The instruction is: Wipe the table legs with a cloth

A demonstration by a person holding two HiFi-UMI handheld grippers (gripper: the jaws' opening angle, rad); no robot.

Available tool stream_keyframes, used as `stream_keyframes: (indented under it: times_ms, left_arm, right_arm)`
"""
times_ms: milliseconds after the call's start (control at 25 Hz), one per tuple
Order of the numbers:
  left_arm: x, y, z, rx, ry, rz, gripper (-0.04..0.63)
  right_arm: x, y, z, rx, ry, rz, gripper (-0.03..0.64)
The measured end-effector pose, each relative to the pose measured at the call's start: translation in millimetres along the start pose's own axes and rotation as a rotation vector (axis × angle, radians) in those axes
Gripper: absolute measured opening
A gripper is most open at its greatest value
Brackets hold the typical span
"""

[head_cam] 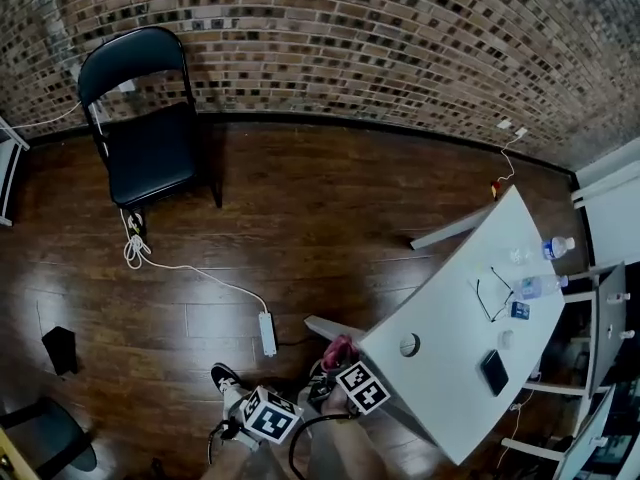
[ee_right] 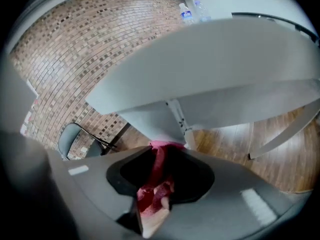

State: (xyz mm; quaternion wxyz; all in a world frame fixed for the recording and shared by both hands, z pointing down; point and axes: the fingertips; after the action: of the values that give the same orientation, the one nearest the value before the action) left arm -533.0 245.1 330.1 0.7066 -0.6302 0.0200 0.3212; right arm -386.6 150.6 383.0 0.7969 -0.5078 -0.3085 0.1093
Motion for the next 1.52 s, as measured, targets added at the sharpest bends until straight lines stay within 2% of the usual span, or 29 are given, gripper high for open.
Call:
stream_keyframes:
  times_ms: [280,640,1040,1320,1520]
  left_arm:
    - [25,21,-7,0.001,-0.028,-0.002,0.002]
    - [34,29,-11,-0.004,-0.039,-0.02,0.002]
    - [54,36,-30,-0.032,-0.035,-0.033,0.002]
    - [66,12,-46,-0.046,-0.028,-0.039,0.002]
    - [84,-7,-58,-0.069,-0.074,-0.016,0.002]
  right_arm:
    - [-6,29,-8,0.009,0.036,-0.023,0.094]
    - [-12,58,-15,0.009,0.09,-0.063,0.08]
    - [-1,78,-17,-0.012,0.23,-0.081,0.063]
    - [16,85,-17,-0.032,0.204,-0.1,0.06]
    - [37,91,-17,-0.026,0.139,-0.087,0.06]
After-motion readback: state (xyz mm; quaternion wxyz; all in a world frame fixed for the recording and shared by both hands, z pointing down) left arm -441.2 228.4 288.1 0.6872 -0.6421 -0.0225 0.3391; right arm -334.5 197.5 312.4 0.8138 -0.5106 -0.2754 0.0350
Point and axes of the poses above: the fingertips, and each gripper's own axes: y backward along the fingers, x to its right, z out of its underside, and after that the axes turned 10 degrees about -x, right-handed
